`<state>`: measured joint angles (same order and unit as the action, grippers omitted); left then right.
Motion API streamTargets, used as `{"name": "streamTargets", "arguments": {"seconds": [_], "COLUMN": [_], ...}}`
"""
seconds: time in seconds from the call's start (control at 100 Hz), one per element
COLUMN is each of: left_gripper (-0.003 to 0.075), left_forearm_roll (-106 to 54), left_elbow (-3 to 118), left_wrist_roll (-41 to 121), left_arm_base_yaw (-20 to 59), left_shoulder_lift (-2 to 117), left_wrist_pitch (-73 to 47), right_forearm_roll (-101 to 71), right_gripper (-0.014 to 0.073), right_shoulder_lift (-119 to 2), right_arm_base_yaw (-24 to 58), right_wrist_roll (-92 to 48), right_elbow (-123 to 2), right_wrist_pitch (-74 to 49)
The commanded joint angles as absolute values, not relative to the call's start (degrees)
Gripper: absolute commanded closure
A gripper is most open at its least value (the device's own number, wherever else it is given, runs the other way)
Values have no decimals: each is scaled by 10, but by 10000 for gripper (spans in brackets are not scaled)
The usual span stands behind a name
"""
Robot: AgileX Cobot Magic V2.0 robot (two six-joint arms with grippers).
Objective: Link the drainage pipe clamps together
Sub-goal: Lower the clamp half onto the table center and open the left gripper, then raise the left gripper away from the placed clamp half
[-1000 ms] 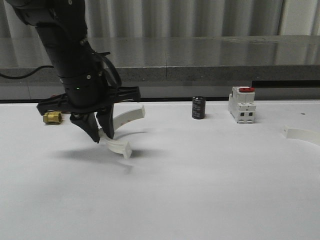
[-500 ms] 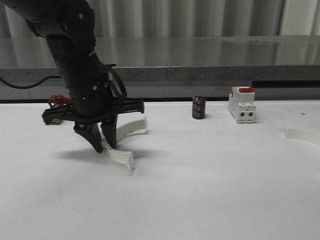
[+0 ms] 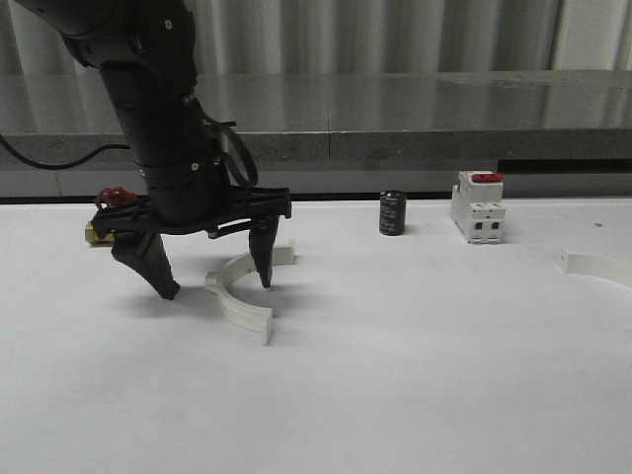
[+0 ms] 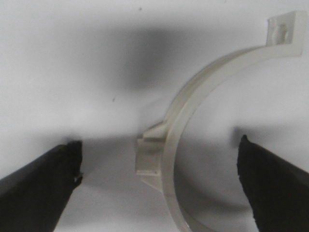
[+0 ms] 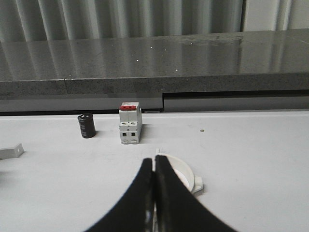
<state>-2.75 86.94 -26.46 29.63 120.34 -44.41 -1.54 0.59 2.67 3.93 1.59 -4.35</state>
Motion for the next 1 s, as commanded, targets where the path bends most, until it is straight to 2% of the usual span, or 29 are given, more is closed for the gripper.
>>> {"name": "streamTargets", "arguments": {"seconds": [0.0,0.25,0.55,0.74,0.99], "left_gripper": [55,65,70,70,70], "left_forearm_roll": [-27,-11,9,22,21], "left_elbow": [896,898,887,821,673], "left_wrist_roll": [-245,-187,-138,-124,-112], "left_arm_base_yaw": [298,295,247,179,88], "left_shoulder_lift": [1167,1100,992,896,749], "left_wrist_pitch": [-451,-446,-449,-427,-358], "right_forearm_roll": [-15,-15,-15,-15,-15], "right_gripper": [662,662,662,662,662], "right_shoulder_lift": [17,17,17,17,17], "right_arm_base_yaw": [23,23,23,23,23], "right_wrist_roll": [34,34,34,34,34], "right_elbow": [7,7,7,7,7], "right_wrist_pitch": [6,6,6,6,6]}}
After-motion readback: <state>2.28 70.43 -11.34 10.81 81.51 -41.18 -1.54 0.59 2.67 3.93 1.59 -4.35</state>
